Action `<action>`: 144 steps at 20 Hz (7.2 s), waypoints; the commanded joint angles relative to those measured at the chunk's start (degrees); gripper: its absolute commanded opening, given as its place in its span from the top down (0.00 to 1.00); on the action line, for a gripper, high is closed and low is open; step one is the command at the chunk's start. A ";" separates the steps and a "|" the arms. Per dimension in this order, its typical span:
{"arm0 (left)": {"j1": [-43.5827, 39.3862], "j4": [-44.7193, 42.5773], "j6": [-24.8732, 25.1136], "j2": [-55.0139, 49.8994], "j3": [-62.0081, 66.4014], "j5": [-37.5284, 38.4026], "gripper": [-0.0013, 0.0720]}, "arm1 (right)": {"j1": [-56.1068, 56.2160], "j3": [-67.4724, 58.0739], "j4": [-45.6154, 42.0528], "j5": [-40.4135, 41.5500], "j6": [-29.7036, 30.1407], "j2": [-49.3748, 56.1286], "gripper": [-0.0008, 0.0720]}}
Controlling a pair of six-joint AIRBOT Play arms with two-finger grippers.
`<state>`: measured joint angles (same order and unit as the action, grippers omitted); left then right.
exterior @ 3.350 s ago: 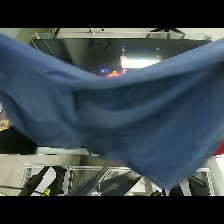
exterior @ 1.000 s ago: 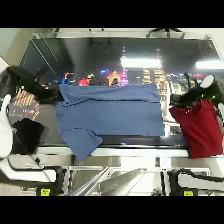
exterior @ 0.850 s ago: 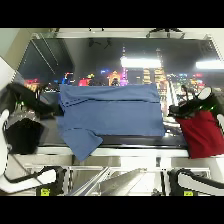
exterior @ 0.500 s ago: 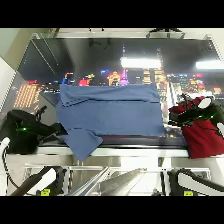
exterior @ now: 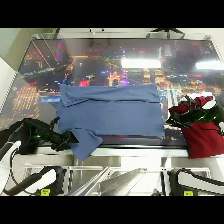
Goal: Fold the shirts.
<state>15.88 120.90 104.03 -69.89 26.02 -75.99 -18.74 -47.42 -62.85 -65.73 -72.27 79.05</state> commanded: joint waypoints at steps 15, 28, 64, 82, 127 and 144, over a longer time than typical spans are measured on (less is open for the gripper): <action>-0.90 7.72 5.07 -6.12 17.16 -2.67 0.97 | 6.03 3.61 7.63 -5.55 6.38 8.11 0.47; 0.46 5.88 7.98 7.63 34.21 -3.06 0.97 | 3.82 -8.70 14.34 -12.00 7.93 -2.10 0.96; -12.15 6.78 2.38 -44.24 84.91 -9.20 0.04 | 8.61 -37.16 24.09 1.77 10.97 32.87 0.84; -45.75 6.86 -1.44 -58.18 94.09 10.91 0.96 | 11.63 -56.98 34.38 -23.26 -2.12 14.32 0.96; 3.32 6.67 5.68 17.42 53.77 -2.01 0.97 | 33.64 -55.60 21.14 -0.09 -6.25 44.13 0.31; 3.32 6.62 5.66 15.34 53.77 -7.19 0.97 | 7.98 -62.45 1.99 -5.51 -34.58 9.68 0.96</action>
<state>19.16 127.57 109.67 -53.32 79.81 -80.42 -2.79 -109.73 -53.60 -65.58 -97.58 95.53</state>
